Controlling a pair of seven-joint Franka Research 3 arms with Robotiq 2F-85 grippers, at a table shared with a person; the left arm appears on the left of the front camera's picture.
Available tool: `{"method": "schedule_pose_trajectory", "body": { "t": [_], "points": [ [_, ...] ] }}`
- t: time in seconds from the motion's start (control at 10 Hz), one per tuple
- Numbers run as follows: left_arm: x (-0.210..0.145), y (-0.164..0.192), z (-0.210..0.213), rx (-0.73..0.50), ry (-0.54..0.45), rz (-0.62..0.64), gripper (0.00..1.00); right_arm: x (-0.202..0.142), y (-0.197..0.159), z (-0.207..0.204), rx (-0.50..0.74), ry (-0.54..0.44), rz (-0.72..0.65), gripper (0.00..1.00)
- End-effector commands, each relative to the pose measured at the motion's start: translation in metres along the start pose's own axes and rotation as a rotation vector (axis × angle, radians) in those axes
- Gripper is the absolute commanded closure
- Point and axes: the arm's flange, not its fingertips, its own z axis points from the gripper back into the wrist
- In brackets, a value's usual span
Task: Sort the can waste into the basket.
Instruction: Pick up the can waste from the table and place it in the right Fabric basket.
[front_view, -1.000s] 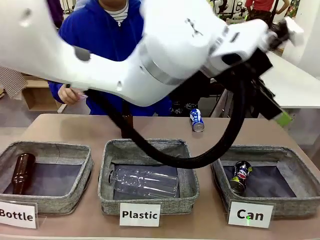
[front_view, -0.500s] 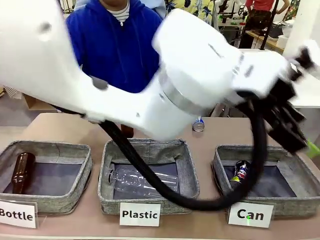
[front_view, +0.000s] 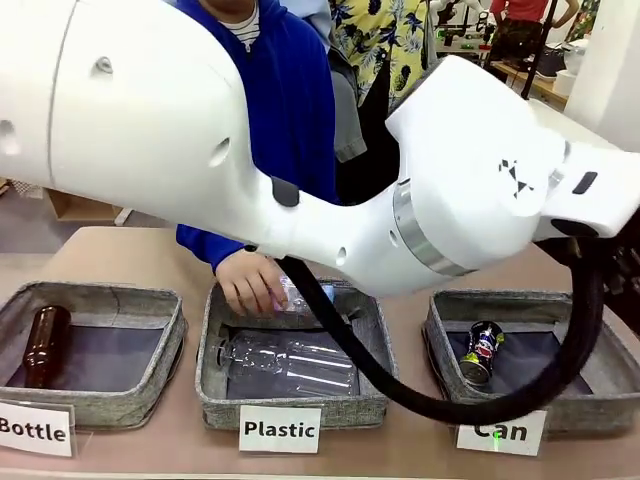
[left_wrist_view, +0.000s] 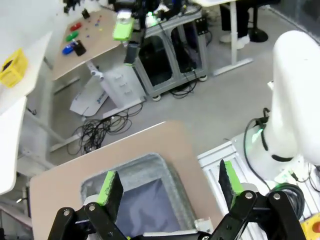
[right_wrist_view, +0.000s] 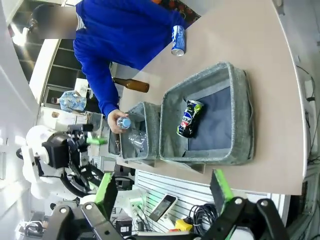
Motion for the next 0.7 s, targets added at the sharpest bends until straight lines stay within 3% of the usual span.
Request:
{"method": "schedule_pose_trajectory", "body": {
  "t": [0.0, 0.4, 0.5, 0.6],
  "points": [
    [0.007, 0.012, 0.001, 0.026, 0.024, 0.038, 0.00, 0.007, 0.002, -0.001, 0.017, 0.024, 0.040, 0.00],
    [0.006, 0.021, 0.020, 0.052, 0.001, 0.091, 0.00, 0.006, 0.010, -0.007, -0.001, 0.032, 0.042, 0.00],
    [0.007, 0.023, 0.036, 0.078, -0.008, 0.119, 0.00, 0.007, 0.016, -0.015, -0.007, 0.051, 0.053, 0.00],
    [0.006, 0.025, 0.063, 0.103, 0.046, 0.216, 0.00, 0.010, 0.024, -0.032, -0.018, 0.084, 0.068, 0.00]
  ]
}}
